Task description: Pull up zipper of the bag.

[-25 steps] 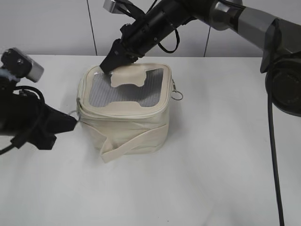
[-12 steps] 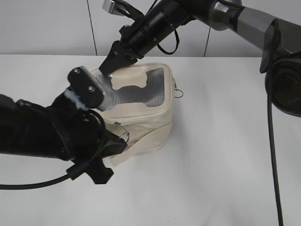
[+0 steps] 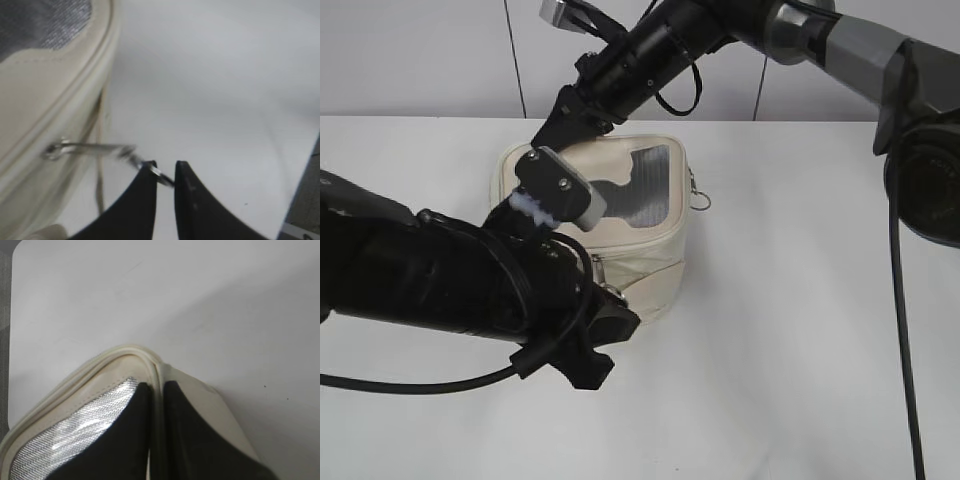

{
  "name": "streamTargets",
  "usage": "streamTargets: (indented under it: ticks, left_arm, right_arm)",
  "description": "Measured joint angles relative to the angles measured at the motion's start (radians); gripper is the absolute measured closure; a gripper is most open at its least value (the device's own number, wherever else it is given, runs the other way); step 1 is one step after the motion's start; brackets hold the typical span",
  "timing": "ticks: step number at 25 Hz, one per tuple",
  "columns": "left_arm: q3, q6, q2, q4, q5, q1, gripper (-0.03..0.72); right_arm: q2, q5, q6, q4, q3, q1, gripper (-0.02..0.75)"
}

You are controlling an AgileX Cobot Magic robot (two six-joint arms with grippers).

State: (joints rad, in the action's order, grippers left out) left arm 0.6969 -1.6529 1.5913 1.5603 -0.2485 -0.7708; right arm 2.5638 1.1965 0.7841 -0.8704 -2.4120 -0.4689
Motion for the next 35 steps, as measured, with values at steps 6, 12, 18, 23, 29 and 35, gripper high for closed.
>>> streamTargets:
  ticks: [6,12,18,23,29,35]
  left_arm:
    - [-0.070,0.178,-0.122,-0.023,-0.019,-0.008,0.300]
    - [-0.168,0.285,-0.308,-0.037,0.073,0.060,0.309]
    - [-0.154,0.309,-0.351,-0.093,-0.193,0.456,0.312]
    - [0.030,0.312,-0.244,-0.178,-0.395,0.710,0.313]
    - [0.444,0.374,0.031,-0.274,-0.527,0.648,0.312]
    - [0.828,0.487,0.325,-0.447,-0.618,0.499,0.312]
  right_arm:
    - [0.000,-0.004,-0.069,0.002,0.000,0.027,0.346]
    - [-0.033,0.013,-0.171,-0.012,0.000,0.117,0.331]
    - [-0.110,0.013,-0.223,-0.010,0.058,0.201,0.351]
    - [-0.253,0.006,-0.180,0.008,0.281,0.223,0.364]
    - [-0.555,-0.257,-0.002,-0.048,0.858,0.272,0.387]
    - [-0.783,-0.590,0.236,-0.150,1.308,0.281,0.390]
